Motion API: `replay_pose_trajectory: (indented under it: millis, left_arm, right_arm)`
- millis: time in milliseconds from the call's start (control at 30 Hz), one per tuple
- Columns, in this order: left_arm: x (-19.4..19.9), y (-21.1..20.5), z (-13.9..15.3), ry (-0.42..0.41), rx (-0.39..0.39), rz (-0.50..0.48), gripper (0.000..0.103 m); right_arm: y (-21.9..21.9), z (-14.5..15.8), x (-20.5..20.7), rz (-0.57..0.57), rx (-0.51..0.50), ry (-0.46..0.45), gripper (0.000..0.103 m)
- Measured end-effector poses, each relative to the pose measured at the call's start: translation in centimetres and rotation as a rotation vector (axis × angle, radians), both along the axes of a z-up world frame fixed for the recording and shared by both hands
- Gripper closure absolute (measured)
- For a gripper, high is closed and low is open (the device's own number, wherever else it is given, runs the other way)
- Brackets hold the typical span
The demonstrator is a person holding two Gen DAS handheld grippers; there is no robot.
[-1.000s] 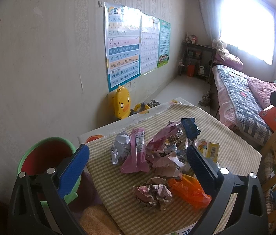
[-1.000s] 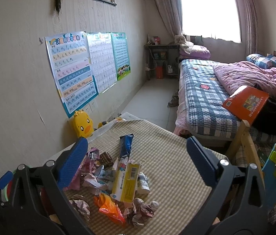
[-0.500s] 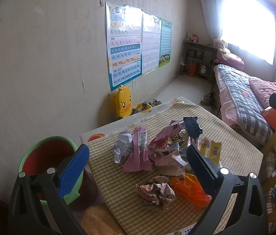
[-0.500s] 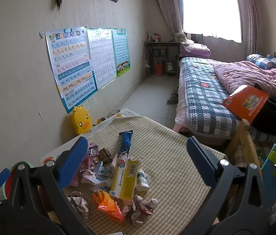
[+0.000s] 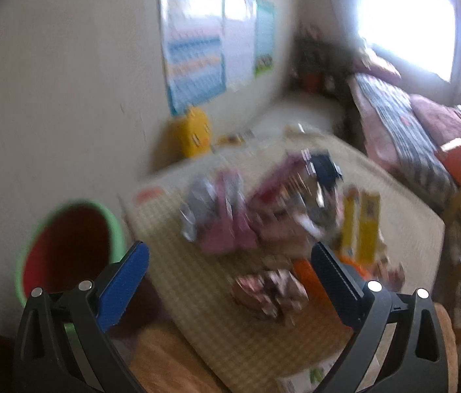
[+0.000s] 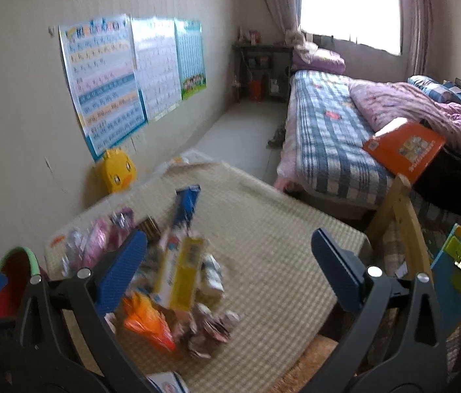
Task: Collect trash
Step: 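Grasp the crumpled paper ball with the left gripper while the right gripper approaches the orange bag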
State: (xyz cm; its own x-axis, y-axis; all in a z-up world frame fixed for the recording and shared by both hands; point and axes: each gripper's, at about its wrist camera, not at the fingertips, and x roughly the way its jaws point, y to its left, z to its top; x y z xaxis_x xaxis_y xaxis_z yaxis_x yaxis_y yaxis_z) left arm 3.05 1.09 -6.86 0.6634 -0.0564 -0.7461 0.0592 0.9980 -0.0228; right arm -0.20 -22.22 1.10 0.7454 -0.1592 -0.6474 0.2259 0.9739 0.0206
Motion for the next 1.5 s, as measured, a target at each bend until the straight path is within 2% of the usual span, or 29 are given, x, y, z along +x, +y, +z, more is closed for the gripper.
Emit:
replay_pose_trajectory:
  millis: [67, 100, 167, 267, 367, 500, 533, 567, 733, 800, 833, 900, 1000, 1133, 1200, 1267, 1333, 1367, 1500]
  left_arm:
    - [0.6, 0.0, -2.0, 0.076, -0.036, 0.0, 0.011]
    - [0.9, -0.2, -2.9, 0.103, -0.045, -0.004, 0.017]
    - [1.8, -1.1, -4.9, 0.169, -0.035, -0.034, 0.021]
    - [2.9, -2.2, -6.9, 0.201, -0.011, -0.059, 0.027]
    - [3.7, -2.8, -7.9, 0.24, -0.058, -0.102, 0.031]
    - [3.2, -3.6, -8.3, 0.24, -0.067, -0.149, 0.05]
    - [3.1, -3.7, -8.1, 0.234, -0.057, -0.151, 0.065]
    - [3.0, -3.6, -8.0, 0.232, -0.031, -0.144, 0.071]
    - [3.0, -1.8, -7.9, 0.258, -0.1, -0.105, 0.071]
    - [2.8, -1.5, -7.8, 0.25, -0.101, -0.097, 0.065]
    - [2.9, -1.5, -7.9, 0.25, -0.098, -0.09, 0.052]
    - [3.1, -1.5, -8.2, 0.26, -0.105, -0.078, 0.037]
    - [3.5, -1.6, -8.6, 0.273, -0.134, -0.074, 0.034]
    - [3.6, -2.0, -9.0, 0.278, -0.128, -0.083, 0.029]
    - [3.7, -2.1, -9.1, 0.282, -0.137, -0.082, 0.029]
    - [3.7, -2.2, -9.1, 0.281, -0.147, -0.087, 0.034]
    - [3.6, -2.4, -9.2, 0.295, -0.154, -0.111, 0.059]
    - [3.5, -2.5, -9.2, 0.3, -0.158, -0.124, 0.063]
    - [3.1, -2.7, -8.8, 0.293, -0.166, -0.142, 0.068]
  right_arm:
    - [-0.4, -1.4, -0.2, 0.009, -0.002, 0.046, 0.004]
    - [-0.5, -2.4, -0.3, 0.015, 0.0, 0.078, 0.004]
    - [-0.8, -4.2, -0.6, 0.026, 0.004, 0.143, 0.004]
    - [-1.0, -5.9, -1.2, 0.042, 0.017, 0.207, 0.004]
    - [-1.1, -6.5, -1.3, 0.063, 0.048, 0.222, 0.004]
    - [-0.6, -6.8, -1.1, 0.103, 0.097, 0.224, 0.004]
    - [-0.3, -7.0, -1.0, 0.114, 0.106, 0.228, 0.004]
    - [-0.2, -7.3, -0.9, 0.121, 0.115, 0.237, 0.004]
    - [0.2, -8.2, -0.9, 0.144, 0.177, 0.265, 0.004]
    - [0.5, -8.2, -0.8, 0.163, 0.184, 0.262, 0.004]
    - [0.8, -8.1, -0.7, 0.172, 0.181, 0.258, 0.004]
    - [1.2, -8.1, -0.7, 0.185, 0.175, 0.258, 0.004]
    - [1.4, -8.1, -0.7, 0.187, 0.179, 0.259, 0.004]
    - [1.3, -8.1, -0.6, 0.186, 0.191, 0.259, 0.004]
    - [1.2, -8.2, -0.7, 0.188, 0.194, 0.259, 0.004]
    - [1.1, -8.2, -0.6, 0.19, 0.197, 0.26, 0.004]
    - [1.0, -8.2, -0.7, 0.188, 0.202, 0.259, 0.004]
    - [1.0, -8.3, -0.7, 0.186, 0.204, 0.259, 0.004]
    - [0.8, -8.3, -0.7, 0.183, 0.209, 0.261, 0.004]
